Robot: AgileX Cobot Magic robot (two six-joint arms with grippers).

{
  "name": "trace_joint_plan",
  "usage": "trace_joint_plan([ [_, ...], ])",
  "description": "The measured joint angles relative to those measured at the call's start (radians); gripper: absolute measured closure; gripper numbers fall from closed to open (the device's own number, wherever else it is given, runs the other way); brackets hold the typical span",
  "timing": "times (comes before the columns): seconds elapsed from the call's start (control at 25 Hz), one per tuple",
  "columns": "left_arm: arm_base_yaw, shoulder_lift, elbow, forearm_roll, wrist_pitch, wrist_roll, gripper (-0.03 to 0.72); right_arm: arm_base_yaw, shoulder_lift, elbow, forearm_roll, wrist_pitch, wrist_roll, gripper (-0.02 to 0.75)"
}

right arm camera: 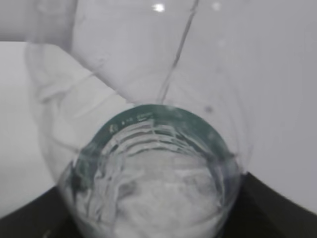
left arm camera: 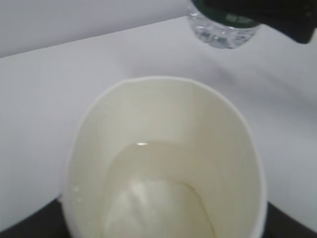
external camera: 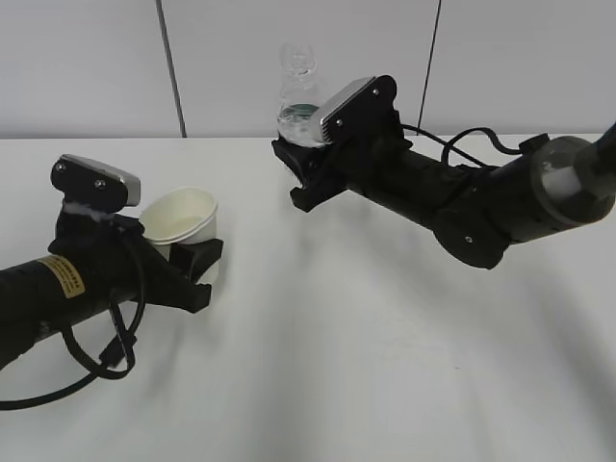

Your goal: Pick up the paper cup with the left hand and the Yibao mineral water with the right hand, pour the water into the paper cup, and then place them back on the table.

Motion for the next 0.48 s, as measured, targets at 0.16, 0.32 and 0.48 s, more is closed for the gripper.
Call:
trace_joint_plan([
  [0.16, 0.046, 0.04, -0.044, -0.007, 0.001, 0.001, 0.279, 0.0, -0.009, 0.045, 0.039, 0.0, 0.023, 0.288],
  [0.32, 0.081, 0.084, -0.109, -0.007, 0.001, 0.001, 0.279, 0.0, -0.039, 0.107, 0.11, 0.0, 0.025, 0.288],
  [0.48, 0.104, 0.142, -0.182, -0.006, 0.035, 0.001, 0.279, -0.002, -0.068, 0.168, 0.198, 0.0, 0.025, 0.288],
])
